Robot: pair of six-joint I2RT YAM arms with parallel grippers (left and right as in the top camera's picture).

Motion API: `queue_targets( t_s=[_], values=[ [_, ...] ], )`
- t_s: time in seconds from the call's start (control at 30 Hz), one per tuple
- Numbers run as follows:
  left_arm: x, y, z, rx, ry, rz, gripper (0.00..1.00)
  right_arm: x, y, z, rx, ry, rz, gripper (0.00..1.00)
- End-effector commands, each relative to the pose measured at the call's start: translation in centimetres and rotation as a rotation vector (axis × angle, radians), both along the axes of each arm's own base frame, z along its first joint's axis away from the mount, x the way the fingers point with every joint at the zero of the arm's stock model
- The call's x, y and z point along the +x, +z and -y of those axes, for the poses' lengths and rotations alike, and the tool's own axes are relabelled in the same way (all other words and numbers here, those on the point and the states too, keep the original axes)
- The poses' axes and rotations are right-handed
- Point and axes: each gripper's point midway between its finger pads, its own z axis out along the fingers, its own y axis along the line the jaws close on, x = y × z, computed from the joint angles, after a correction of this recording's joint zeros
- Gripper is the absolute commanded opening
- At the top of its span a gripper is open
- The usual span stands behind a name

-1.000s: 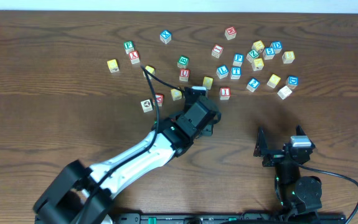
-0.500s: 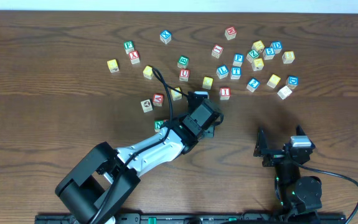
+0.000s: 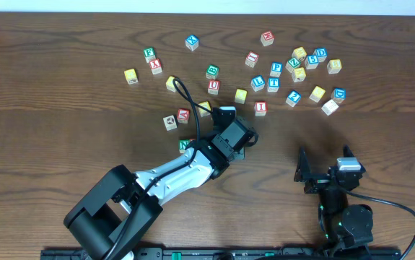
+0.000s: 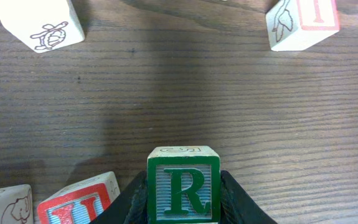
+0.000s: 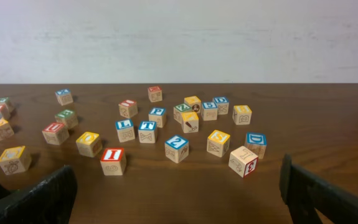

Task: Spell out NEURIPS
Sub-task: 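Lower the green R block to the right of the U block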

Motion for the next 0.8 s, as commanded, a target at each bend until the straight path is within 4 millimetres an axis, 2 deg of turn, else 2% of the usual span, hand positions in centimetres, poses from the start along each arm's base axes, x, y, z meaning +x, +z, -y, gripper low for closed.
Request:
queue_targets(
  t_s=[0.0, 0.4, 0.77],
  values=[
    [0.0, -0.6, -1.0, 0.023, 0.056, -0.004, 0.07, 0.0, -0.1, 0.3, 0.011, -0.013, -0.004, 0.99],
    [-1.1, -0.9, -0.7, 0.039, 0.037, -0.023, 0.08, 0.0, -0.1, 0.3, 0.011, -0.013, -0.004, 0.99],
    [-1.6, -1.4, -1.3, 0.064, 0.043, -0.049, 0.08, 0.0, -0.1, 0.3, 0.012, -0.013, -0.004, 0.99]
  ],
)
